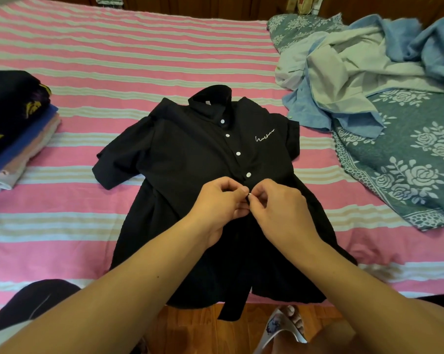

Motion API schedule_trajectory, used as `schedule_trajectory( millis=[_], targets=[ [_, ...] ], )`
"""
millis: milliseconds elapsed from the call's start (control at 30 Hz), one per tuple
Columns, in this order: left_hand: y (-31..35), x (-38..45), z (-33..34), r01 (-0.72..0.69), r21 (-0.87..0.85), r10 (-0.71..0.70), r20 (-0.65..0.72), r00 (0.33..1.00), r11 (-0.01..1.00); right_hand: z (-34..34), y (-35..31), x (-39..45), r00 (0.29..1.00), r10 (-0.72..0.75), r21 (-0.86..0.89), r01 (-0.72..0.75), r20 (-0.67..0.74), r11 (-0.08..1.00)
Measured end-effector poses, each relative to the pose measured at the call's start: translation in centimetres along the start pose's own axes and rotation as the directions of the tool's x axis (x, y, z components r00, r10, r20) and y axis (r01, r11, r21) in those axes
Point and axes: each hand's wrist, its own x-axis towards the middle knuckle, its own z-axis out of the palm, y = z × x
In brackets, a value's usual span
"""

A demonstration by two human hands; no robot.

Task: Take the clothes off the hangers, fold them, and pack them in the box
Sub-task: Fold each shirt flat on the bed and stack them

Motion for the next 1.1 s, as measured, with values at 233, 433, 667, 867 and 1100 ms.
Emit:
schedule_trajectory(
  millis=[233, 433, 667, 867, 1100],
  targets=[
    [-0.6, -0.1, 0.6, -0.165, 0.183, 0.187, -0.115, 0.976, 0.969, 0.1, 0.5, 0.8, 0.99, 0.126, 0.17, -0.136, 0.066, 0.976],
    [-0.8, -0.5, 1.1, -0.422, 0.434, 0.486, -0.043, 0.873, 0.796, -2.8, 1.1, 2.9, 0.544, 0.33, 0.515, -0.838, 0.771, 0.178],
    [-2.1, -1.2, -1.0, -0.251, 0.814, 0.205, 0.165, 0.965, 0.524, -1.2, 3.2, 1.6, 0.933, 0.307, -0.017, -0.309, 0.189, 0.951],
    [-3.0, -5.3, -4.2, -0.109, 0.99, 0.321, 0.133, 0.938, -0.093, -1.8, 4.1, -4.9, 0.922, 0.144, -0.244, -0.056, 0.36, 0.968],
    [-4.3, -4.2, -10.5, 0.108, 0.985, 0.341, -0.056, 0.938, -0.135, -1.8, 9.0, -5.9, 0.943, 0.183, -0.071, -0.169, 0.277, 0.983]
  ],
)
